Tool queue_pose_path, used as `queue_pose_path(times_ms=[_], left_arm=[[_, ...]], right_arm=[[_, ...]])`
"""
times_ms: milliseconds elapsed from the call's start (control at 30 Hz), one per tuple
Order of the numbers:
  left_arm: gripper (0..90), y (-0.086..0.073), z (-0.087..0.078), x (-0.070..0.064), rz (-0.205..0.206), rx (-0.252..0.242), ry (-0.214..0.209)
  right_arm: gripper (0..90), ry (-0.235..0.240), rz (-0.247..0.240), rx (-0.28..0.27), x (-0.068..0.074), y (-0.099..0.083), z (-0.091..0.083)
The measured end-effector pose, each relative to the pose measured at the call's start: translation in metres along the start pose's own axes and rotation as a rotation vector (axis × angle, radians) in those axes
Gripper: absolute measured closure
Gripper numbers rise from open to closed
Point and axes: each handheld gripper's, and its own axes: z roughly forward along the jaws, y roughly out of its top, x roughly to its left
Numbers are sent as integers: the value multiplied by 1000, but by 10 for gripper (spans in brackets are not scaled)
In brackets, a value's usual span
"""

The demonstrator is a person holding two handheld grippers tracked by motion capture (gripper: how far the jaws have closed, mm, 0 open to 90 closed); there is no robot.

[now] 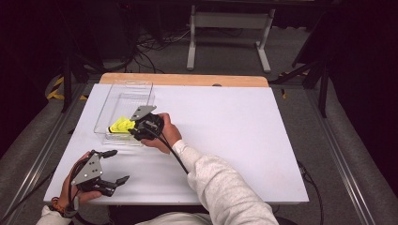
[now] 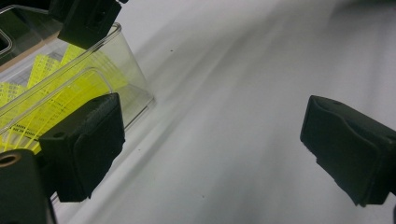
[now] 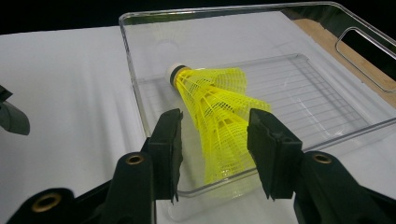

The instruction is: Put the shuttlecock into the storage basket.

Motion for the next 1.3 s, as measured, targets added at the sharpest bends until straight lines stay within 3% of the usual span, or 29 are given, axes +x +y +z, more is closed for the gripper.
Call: queue_pose_path(times_ms=[733, 1300], left_arm=[[74, 0, 0, 0, 4, 3, 2], [74, 0, -1, 0, -1, 2, 5]], right_arm=[[501, -16, -62, -51, 4, -1, -17], [431, -37, -71, -71, 4, -6, -26]])
